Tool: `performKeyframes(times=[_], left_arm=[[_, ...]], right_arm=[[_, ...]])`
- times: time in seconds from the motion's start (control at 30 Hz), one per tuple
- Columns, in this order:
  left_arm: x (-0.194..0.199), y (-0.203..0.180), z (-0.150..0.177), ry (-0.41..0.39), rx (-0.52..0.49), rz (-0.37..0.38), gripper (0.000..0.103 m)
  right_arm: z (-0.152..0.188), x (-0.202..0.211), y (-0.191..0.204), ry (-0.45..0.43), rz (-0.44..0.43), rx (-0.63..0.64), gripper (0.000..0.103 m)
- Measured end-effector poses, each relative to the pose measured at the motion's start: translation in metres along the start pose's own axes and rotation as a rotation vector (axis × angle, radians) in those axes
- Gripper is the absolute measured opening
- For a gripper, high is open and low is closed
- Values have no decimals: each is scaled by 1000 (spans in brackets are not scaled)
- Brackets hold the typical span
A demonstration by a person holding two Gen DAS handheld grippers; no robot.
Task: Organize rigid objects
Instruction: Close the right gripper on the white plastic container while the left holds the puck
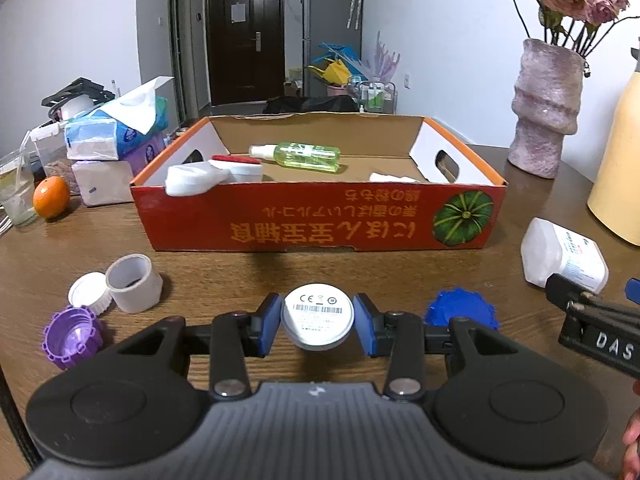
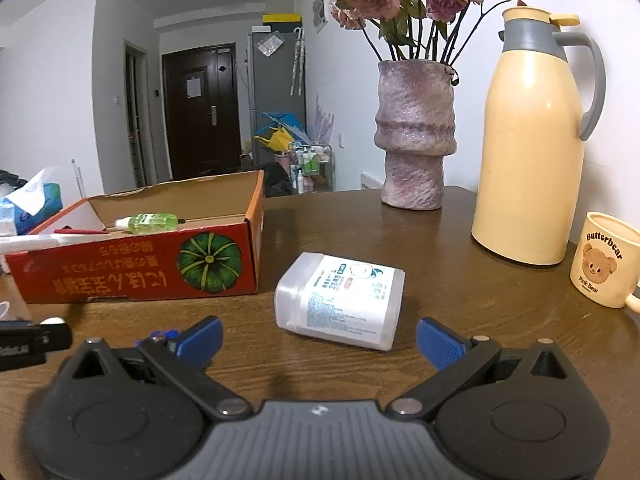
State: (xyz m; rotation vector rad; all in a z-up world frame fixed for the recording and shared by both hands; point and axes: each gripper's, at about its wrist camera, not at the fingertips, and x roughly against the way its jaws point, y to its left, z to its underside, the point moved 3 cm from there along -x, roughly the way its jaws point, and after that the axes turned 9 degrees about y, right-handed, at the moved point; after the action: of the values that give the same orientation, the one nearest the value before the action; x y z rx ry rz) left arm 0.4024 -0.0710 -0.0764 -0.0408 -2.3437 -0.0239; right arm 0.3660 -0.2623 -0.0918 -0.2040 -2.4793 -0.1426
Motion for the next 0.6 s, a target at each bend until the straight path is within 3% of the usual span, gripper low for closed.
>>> performKeyframes(times=[0.6], left_arm=[[-4, 6, -4, -6, 1, -9, 41]], right_arm=[[-24, -56, -7, 105, 128, -127, 103]])
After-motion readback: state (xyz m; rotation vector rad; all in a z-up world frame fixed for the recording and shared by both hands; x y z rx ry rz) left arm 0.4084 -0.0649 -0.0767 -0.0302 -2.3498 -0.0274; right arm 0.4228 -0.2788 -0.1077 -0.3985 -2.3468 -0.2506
